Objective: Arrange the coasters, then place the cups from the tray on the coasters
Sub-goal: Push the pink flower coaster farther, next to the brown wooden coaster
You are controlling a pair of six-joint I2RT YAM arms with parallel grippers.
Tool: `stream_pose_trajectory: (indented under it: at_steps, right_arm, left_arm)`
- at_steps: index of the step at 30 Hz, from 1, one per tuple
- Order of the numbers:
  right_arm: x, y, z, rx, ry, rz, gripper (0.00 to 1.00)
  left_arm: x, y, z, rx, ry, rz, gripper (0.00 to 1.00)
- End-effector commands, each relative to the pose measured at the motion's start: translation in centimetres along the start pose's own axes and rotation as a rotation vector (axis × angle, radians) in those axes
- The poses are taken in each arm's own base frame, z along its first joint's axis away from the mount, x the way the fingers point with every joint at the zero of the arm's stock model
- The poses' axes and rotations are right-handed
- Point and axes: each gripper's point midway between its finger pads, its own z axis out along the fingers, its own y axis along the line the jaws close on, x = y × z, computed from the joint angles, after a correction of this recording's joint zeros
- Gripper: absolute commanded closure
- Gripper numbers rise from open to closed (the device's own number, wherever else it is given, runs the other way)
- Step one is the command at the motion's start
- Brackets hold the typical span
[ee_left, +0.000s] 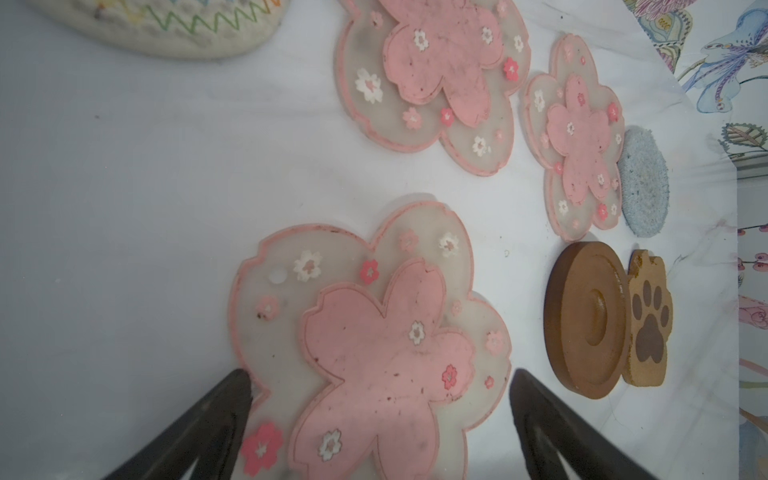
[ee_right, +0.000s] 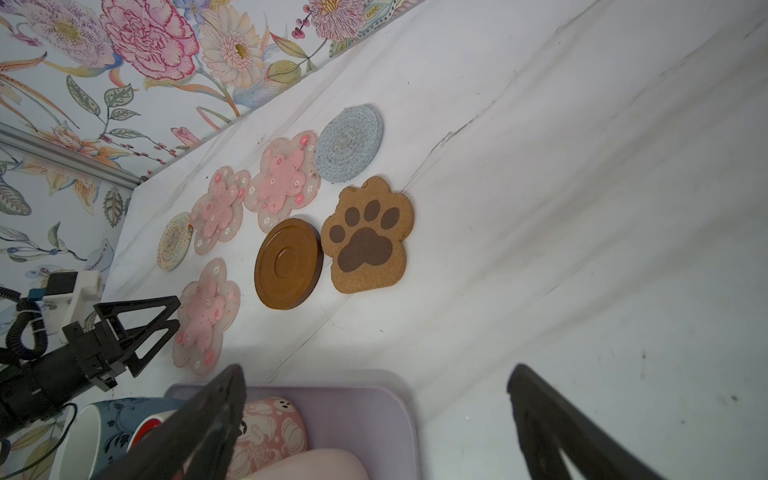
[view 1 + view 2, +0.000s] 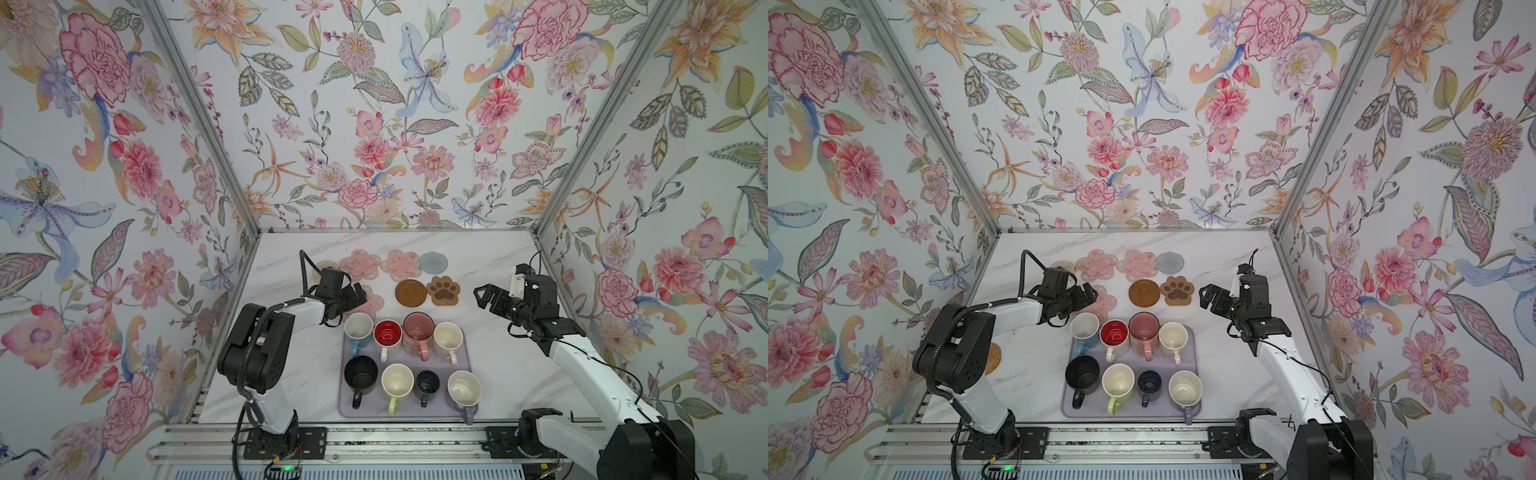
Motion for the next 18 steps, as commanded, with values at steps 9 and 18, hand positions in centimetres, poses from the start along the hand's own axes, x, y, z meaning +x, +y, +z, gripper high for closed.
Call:
stream_pose_trajectory:
  at_steps: [9,18]
  right_arm:
    - [0.3,-0.3,-0.4,-0.001,0.001,-0.008,0.01]
    - [0.1,-0.2,-0.5,-0.002,-0.003,-0.008,0.01]
  left_arm:
    - [1.6,-2.0,1.6,0.036,0.062,-0.023,0.01]
    - [0.5,-3.2,1.6,0.058,0.045,-0.012,0.01]
